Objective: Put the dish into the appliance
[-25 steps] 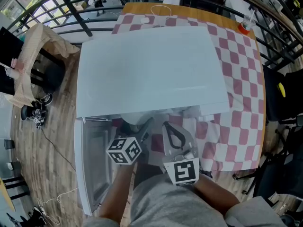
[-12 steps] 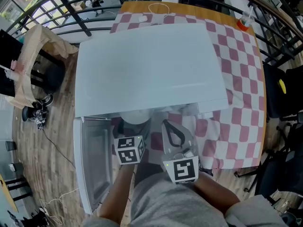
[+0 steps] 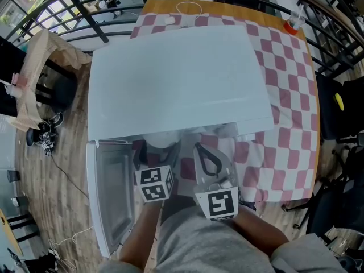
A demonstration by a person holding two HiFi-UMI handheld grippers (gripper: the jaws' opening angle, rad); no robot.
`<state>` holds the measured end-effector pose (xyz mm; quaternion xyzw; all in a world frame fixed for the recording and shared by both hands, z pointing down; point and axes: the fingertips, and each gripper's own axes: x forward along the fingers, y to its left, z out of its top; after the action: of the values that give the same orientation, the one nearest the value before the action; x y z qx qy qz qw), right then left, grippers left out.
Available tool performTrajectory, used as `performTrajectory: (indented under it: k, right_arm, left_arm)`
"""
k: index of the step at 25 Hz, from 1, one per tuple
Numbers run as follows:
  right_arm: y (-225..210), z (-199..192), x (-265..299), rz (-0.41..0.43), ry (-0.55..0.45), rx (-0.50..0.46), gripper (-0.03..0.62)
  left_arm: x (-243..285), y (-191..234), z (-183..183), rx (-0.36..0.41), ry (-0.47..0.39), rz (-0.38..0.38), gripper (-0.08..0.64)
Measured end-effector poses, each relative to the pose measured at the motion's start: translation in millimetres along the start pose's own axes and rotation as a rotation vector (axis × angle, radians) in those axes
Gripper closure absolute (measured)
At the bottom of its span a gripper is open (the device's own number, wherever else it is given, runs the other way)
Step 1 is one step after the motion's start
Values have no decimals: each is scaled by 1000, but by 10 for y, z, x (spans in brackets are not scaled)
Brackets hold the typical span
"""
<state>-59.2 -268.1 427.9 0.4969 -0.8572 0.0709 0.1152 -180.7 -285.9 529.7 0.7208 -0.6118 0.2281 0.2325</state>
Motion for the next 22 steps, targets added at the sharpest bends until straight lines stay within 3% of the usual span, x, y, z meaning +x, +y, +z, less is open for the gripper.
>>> performTrajectory:
  k: [7, 10, 22]
  right_arm:
    - [14, -13, 23, 2, -3, 14, 594]
    - [-22, -27, 23, 0, 9, 2, 594]
    - [-201, -54, 51, -45, 19, 32, 594]
  left_arm:
    - [146, -10, 106, 8, 7, 12, 119]
    - [178, -11, 214, 13, -12, 31, 176]
    - [425, 1, 401, 31, -13, 37, 178]
